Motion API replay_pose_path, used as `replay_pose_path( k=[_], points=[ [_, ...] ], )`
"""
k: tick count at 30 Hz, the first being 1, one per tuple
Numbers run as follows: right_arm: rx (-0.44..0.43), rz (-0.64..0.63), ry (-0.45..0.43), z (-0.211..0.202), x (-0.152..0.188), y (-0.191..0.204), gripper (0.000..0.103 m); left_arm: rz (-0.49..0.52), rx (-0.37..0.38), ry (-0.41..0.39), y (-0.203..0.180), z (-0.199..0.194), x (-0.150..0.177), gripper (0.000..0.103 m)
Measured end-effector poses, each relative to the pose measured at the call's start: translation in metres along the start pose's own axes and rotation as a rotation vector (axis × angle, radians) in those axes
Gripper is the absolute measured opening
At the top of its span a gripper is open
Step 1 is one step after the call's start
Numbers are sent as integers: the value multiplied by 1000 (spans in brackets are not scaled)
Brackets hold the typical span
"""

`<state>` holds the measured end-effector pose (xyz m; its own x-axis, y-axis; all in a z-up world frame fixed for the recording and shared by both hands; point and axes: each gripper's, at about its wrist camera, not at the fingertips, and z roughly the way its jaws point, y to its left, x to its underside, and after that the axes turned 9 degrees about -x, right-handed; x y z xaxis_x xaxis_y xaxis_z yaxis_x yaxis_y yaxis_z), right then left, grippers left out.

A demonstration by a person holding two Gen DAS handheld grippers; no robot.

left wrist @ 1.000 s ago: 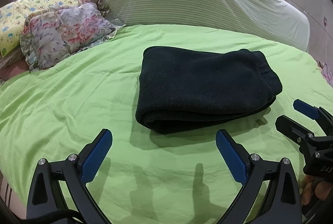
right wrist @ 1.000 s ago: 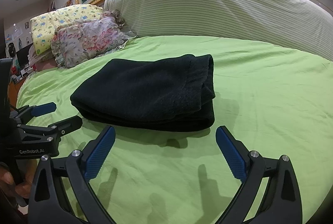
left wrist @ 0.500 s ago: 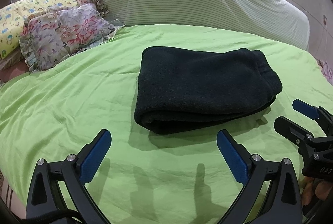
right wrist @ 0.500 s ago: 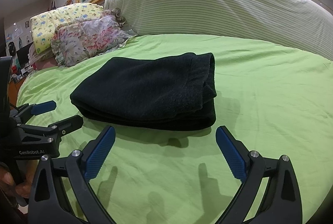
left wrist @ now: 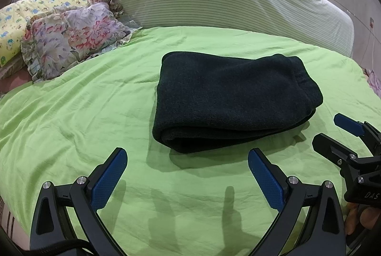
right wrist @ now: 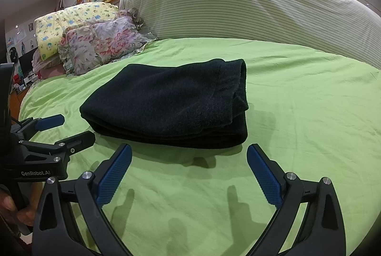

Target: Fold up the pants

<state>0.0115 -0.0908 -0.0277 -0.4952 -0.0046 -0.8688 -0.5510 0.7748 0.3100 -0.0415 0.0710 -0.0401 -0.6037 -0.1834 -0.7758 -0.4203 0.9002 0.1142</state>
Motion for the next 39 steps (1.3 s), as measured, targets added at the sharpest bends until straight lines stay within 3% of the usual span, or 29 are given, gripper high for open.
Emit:
replay_pose_path(
  k=[25,39],
  points=[
    [0,-2,-1,2,-1,-2,97,-9,-3,-2,2,-2,-2,102],
    [-6,12,-39,-8,-11,-6,97,-7,-30,-59,5,-11,-8,102]
  ],
)
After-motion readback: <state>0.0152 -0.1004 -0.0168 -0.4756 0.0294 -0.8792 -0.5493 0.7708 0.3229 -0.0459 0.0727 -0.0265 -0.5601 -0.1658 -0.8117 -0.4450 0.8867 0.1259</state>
